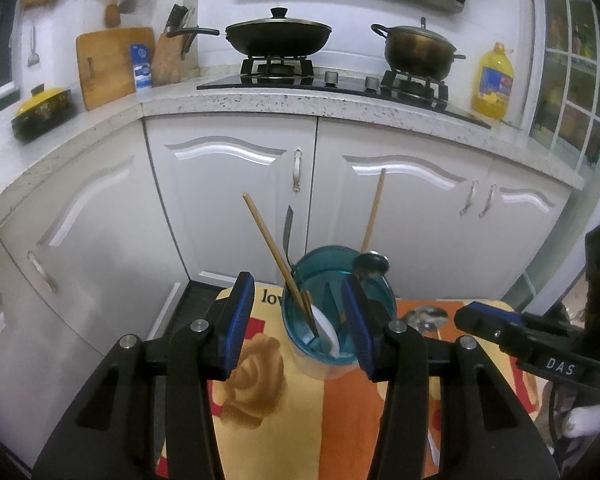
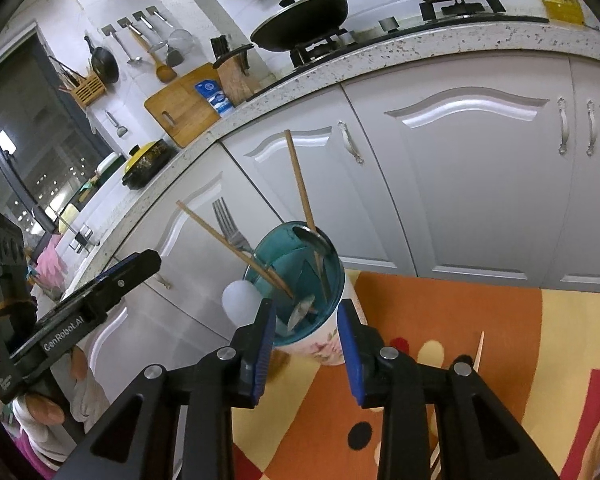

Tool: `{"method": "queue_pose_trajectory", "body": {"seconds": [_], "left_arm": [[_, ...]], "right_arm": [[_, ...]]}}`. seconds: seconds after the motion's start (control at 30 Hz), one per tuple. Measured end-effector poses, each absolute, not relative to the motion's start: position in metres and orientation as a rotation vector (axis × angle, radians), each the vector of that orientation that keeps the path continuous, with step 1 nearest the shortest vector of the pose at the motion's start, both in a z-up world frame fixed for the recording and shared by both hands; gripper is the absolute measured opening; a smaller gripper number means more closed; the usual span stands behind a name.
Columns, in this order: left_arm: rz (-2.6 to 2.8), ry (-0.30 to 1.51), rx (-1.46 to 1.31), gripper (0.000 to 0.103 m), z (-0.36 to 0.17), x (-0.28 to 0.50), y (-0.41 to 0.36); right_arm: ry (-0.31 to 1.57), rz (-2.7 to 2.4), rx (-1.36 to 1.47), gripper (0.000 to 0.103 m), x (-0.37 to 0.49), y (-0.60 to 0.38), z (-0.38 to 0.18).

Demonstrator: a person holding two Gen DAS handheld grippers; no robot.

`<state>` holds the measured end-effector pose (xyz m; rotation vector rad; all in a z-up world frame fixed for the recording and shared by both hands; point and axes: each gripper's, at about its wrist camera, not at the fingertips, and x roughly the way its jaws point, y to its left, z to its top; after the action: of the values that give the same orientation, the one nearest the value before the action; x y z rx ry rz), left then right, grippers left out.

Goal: Organize utensils
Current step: 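Open both grippers and withdraw them from the cup, then move both grippers over the remaining spoon and chopstick on the cloth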

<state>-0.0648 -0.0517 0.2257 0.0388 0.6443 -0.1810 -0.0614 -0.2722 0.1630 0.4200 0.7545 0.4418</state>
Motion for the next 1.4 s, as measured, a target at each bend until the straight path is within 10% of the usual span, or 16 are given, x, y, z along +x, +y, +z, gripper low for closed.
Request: {"method": "queue_pose_trajectory", "body": {"seconds": [1.4], "left_arm": [[-0.413, 0.899, 0.0, 0.045, 0.128, -0.125, -0.113]], "right_arm": [[0.861, 0.244, 0.37, 0.038, -0.154, -0.328, 0.094]]}}
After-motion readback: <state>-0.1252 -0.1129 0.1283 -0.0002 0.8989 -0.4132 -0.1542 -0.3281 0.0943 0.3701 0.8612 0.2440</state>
